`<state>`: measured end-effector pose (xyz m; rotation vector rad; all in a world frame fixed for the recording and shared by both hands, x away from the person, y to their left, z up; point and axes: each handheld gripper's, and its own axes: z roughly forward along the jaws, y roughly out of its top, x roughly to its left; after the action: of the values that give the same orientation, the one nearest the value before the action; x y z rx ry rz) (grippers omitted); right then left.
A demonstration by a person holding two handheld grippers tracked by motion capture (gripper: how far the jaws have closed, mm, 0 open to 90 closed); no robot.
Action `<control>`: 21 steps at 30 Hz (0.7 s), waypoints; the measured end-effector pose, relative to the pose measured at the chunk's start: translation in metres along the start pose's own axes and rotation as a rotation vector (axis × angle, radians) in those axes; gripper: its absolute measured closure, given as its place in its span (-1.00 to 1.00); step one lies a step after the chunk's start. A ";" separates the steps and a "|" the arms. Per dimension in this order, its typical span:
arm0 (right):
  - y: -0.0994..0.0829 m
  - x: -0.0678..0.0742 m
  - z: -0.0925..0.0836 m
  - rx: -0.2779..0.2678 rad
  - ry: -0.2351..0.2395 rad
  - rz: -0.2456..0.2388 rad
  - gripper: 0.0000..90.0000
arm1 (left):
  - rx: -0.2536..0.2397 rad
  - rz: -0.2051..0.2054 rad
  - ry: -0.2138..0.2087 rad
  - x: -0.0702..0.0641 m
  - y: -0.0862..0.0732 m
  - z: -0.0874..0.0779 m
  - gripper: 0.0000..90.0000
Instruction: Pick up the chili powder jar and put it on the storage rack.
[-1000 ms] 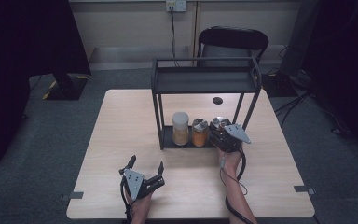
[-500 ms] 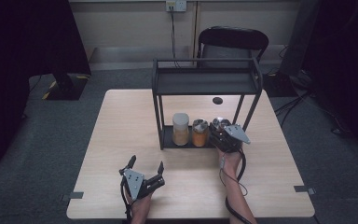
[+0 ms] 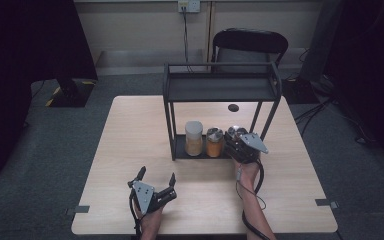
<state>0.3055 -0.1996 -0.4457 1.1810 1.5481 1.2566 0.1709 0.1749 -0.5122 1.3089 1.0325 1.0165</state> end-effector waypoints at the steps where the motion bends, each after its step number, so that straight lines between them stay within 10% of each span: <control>1: 0.000 0.000 0.000 0.000 0.000 0.000 -0.26 | 0.001 0.000 0.000 0.000 0.000 0.000 -0.97; 21: 0.004 0.001 0.000 -0.003 0.003 0.003 -0.45 | 0.000 -0.001 -0.002 0.000 0.000 0.000 -0.97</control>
<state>0.3058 -0.1987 -0.4420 1.1808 1.5461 1.2628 0.1710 0.1753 -0.5122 1.3093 1.0314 1.0142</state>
